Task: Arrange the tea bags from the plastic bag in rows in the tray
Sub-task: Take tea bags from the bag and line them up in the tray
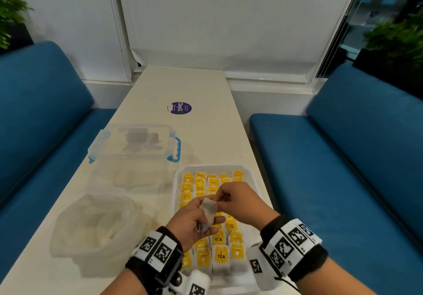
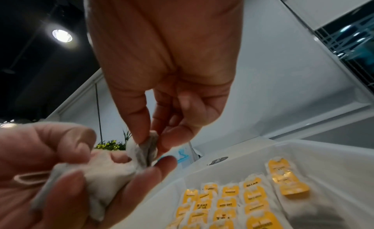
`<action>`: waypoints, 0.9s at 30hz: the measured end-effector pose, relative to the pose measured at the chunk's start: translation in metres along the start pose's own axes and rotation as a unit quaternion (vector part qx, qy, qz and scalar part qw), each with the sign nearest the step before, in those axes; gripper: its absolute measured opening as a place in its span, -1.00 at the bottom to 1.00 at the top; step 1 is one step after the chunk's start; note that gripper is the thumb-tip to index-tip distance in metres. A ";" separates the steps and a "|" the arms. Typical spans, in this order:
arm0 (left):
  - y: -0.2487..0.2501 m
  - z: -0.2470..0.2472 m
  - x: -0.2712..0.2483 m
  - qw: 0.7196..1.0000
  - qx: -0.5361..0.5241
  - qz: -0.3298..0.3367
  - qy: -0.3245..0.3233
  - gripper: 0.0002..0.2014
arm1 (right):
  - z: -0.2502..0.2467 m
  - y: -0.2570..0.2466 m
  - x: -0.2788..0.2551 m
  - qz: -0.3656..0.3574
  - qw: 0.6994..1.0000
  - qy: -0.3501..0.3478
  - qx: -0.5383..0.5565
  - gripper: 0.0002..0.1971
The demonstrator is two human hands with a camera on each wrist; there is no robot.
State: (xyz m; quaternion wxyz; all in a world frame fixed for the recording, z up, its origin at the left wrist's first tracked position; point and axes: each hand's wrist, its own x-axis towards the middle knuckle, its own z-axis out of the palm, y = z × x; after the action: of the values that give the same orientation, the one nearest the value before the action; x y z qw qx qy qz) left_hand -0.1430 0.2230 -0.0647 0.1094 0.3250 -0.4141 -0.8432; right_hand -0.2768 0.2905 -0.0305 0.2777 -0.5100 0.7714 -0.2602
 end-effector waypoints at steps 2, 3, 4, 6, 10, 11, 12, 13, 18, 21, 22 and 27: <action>-0.001 0.002 -0.003 1.000 0.007 0.008 0.010 -0.62 | -0.004 0.002 0.000 0.018 0.999 0.005 0.033 -0.82; -0.001 0.002 -0.004 1.000 0.011 0.012 0.017 -0.70 | -0.006 0.002 0.000 0.028 0.998 0.007 0.059 -0.79; -0.002 0.003 -0.006 0.999 0.014 0.016 0.027 -0.77 | -0.008 0.002 -0.001 0.040 0.995 0.009 0.092 -0.79; -0.003 0.002 -0.007 0.998 0.020 0.031 0.052 -0.87 | -0.009 0.002 -0.004 0.066 0.984 0.010 0.166 -0.80; -0.003 -0.001 -0.006 0.992 0.049 0.066 0.100 -0.86 | -0.004 0.001 -0.006 0.075 0.973 -0.012 0.219 -0.84; -0.002 -0.002 -0.007 0.990 0.054 0.073 0.110 -0.85 | -0.002 0.001 -0.007 0.077 0.973 -0.015 0.217 -0.85; -0.002 -0.002 -0.007 0.988 0.059 0.078 0.118 -0.83 | -0.001 0.001 -0.007 0.080 0.973 -0.016 0.214 -0.85; -0.001 -0.002 -0.008 0.987 0.062 0.082 0.126 -0.82 | -0.001 0.002 -0.006 0.084 0.974 -0.015 0.211 -0.86; 0.003 -0.007 -0.008 0.985 0.039 0.081 0.149 -0.84 | 0.001 0.004 -0.005 0.078 0.985 0.031 0.150 -0.86; 0.003 -0.008 -0.006 0.984 0.037 0.082 0.153 -0.83 | 0.006 0.002 -0.011 -0.033 0.997 0.067 -0.014 -0.68; 0.003 -0.007 -0.006 0.984 0.038 0.083 0.152 -0.83 | 0.009 0.001 -0.014 -0.084 0.992 0.071 -0.067 -0.64; 0.004 -0.002 -0.005 0.986 0.026 0.093 0.135 -0.90 | 0.017 -0.011 -0.013 -0.139 0.973 0.054 -0.179 -0.73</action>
State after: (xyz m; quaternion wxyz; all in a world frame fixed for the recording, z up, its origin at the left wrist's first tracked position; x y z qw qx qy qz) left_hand -0.1381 0.2211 -0.0607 0.2335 0.3990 -0.4455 -0.7667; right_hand -0.2540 0.2972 -0.0332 0.1010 -0.6386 0.7410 -0.1814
